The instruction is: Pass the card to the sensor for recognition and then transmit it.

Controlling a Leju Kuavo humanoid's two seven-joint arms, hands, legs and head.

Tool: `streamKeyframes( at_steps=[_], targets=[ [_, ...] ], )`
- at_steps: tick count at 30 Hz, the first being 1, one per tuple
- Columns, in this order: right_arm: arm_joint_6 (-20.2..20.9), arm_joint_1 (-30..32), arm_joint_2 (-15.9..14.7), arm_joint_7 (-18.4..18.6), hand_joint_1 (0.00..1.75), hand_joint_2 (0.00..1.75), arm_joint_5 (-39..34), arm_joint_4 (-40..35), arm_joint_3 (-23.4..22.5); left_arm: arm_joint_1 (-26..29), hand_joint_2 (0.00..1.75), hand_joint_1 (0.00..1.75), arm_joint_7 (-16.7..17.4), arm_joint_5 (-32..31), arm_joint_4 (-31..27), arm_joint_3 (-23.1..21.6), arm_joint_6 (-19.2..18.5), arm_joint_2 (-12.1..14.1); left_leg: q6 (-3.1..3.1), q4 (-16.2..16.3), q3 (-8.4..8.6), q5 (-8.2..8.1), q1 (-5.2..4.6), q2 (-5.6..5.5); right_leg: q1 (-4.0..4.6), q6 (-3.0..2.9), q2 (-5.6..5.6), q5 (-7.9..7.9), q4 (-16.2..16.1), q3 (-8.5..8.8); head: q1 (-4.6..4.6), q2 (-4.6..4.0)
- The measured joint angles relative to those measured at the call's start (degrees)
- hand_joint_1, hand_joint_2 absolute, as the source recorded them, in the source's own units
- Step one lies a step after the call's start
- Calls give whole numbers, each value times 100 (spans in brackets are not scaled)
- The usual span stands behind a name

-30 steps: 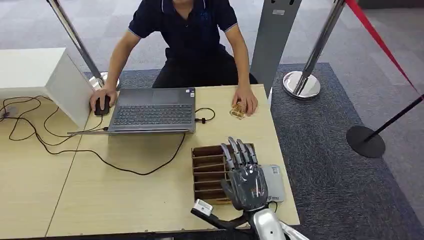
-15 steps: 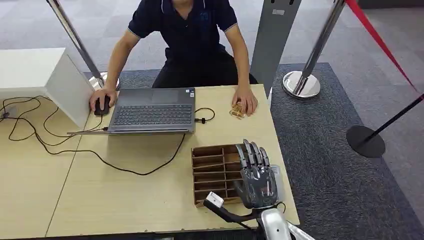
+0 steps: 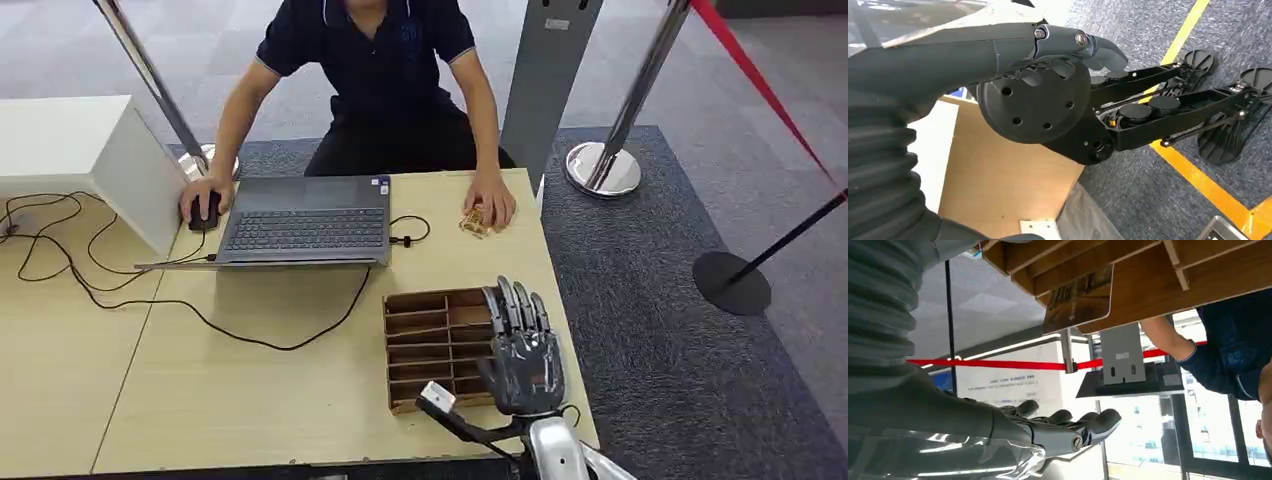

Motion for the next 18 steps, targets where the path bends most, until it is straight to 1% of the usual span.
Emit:
streamKeyframes(
  at_steps=[7, 18],
  targets=[
    [-6, 0, -35, 24, 0, 175, 113, -63, -166, -1, 175, 0, -11, 0, 0, 0, 0, 0, 0, 0, 2, 0, 0, 0, 0, 0, 0, 1, 0, 1, -2, 0],
    [9, 30, -66, 15, 0, 175, 173, -109, -269, 5, 175, 0, -52, 0, 0, 0, 0, 7, 0, 0, 2, 0, 0, 0, 0, 0, 0, 1, 0, 2, 0, -2]
  ],
)
